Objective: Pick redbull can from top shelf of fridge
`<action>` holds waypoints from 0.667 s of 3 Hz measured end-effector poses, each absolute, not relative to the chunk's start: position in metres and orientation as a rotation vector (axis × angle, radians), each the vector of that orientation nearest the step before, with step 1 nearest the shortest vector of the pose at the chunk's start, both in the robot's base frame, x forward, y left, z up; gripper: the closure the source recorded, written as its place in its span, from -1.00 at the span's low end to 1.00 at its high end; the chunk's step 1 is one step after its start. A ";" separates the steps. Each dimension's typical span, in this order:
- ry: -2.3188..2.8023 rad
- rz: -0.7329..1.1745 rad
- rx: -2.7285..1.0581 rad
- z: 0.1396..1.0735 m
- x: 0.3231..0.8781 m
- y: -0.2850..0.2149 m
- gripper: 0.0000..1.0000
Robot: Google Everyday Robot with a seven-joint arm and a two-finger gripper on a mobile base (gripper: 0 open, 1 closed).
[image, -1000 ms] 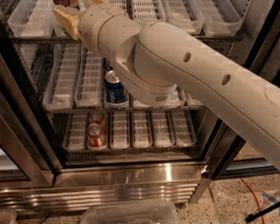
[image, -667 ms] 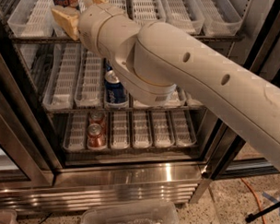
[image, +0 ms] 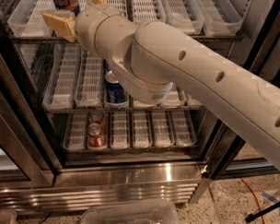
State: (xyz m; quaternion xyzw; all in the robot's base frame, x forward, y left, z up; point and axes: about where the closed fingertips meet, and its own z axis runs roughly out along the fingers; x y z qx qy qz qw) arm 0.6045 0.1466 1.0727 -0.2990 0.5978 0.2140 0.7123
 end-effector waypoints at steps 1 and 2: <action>1.317 0.483 -0.678 1.073 0.608 0.152 -0.42; 1.300 0.490 -0.703 1.067 0.623 0.166 -0.40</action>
Offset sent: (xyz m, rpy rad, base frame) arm 0.0186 0.0143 0.0024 -0.0127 -0.0172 0.0482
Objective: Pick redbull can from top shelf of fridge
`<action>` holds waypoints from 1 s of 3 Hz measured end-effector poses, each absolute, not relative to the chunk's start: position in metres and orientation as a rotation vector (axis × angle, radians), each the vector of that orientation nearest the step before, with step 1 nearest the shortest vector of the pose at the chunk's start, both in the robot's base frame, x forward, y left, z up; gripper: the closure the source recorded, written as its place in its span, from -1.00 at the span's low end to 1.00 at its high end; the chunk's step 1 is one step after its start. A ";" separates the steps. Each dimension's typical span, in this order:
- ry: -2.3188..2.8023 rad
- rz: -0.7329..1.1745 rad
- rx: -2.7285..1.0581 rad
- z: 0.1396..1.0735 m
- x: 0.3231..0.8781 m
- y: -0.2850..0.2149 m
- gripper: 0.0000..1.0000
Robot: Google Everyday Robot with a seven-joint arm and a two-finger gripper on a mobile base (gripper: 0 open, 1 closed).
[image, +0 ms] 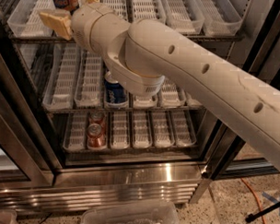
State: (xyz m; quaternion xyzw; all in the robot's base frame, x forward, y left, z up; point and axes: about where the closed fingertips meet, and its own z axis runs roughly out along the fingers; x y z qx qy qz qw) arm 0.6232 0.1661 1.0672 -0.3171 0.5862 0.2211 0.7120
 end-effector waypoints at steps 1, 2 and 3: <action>1.300 0.489 -0.704 1.067 0.623 0.166 -0.38; 1.300 0.489 -0.704 1.067 0.623 0.167 -0.04; 1.300 0.489 -0.704 1.067 0.623 0.167 0.43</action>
Offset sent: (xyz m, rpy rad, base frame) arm 0.0002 0.0004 -0.0007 -0.0012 0.0001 -0.0007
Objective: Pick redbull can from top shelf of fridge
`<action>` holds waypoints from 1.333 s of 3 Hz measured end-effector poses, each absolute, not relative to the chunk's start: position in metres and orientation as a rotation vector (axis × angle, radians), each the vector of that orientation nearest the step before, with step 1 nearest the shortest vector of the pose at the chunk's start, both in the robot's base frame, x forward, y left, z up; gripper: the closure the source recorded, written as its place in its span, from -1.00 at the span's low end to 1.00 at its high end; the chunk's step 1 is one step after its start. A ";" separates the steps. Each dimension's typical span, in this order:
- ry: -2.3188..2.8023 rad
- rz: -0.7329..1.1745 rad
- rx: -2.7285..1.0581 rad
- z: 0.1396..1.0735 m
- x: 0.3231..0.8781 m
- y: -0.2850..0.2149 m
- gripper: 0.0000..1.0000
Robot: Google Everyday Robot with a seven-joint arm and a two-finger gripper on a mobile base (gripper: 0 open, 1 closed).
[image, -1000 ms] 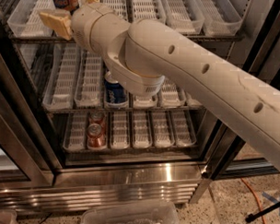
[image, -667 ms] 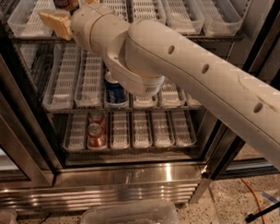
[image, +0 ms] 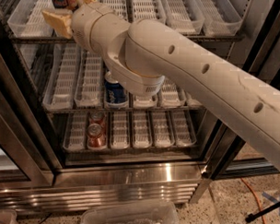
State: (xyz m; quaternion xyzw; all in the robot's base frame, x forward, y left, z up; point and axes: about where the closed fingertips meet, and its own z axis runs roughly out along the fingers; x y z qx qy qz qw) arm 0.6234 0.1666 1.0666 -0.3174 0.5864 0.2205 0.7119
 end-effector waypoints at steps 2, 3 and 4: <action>1.300 0.489 -0.704 1.067 0.623 0.167 1.00; 1.300 0.489 -0.704 1.067 0.623 0.167 1.00; 1.279 0.485 -0.701 1.072 0.623 0.165 1.00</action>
Offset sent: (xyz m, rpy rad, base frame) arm 0.0000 0.0000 0.0000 0.0000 0.0000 0.0000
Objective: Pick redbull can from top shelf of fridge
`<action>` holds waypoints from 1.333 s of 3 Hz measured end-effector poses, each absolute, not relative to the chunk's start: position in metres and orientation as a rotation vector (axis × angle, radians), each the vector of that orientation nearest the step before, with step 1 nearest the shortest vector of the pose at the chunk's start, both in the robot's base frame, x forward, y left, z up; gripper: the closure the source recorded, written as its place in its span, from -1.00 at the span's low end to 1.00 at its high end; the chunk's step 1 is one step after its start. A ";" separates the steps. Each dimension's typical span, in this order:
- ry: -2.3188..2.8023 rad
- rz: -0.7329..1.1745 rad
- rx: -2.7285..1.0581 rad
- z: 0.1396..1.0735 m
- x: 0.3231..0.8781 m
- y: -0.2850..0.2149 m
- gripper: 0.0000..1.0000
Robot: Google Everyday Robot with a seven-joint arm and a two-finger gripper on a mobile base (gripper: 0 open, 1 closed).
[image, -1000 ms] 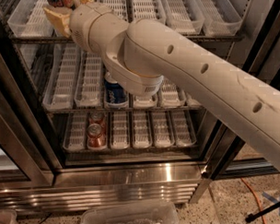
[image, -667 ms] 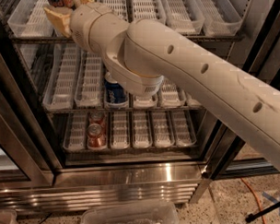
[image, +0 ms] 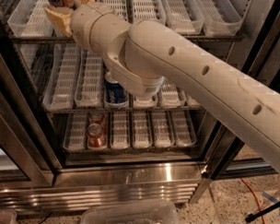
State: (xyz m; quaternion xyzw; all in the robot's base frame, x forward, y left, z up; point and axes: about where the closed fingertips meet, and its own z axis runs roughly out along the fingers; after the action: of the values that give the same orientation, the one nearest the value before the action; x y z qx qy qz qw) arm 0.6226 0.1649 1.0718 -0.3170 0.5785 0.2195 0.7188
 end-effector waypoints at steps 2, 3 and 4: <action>1.189 0.457 -0.682 1.094 0.621 0.155 1.00; 1.151 0.456 -0.670 1.104 0.618 0.152 1.00; 1.147 0.490 -0.689 1.108 0.608 0.156 1.00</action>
Offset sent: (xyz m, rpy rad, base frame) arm -0.0054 -0.0183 0.0338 0.0549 -0.1544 -0.0263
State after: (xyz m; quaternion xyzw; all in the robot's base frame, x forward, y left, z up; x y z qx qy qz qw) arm 0.6082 0.1556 1.1081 -0.3161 0.5262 0.2248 0.7567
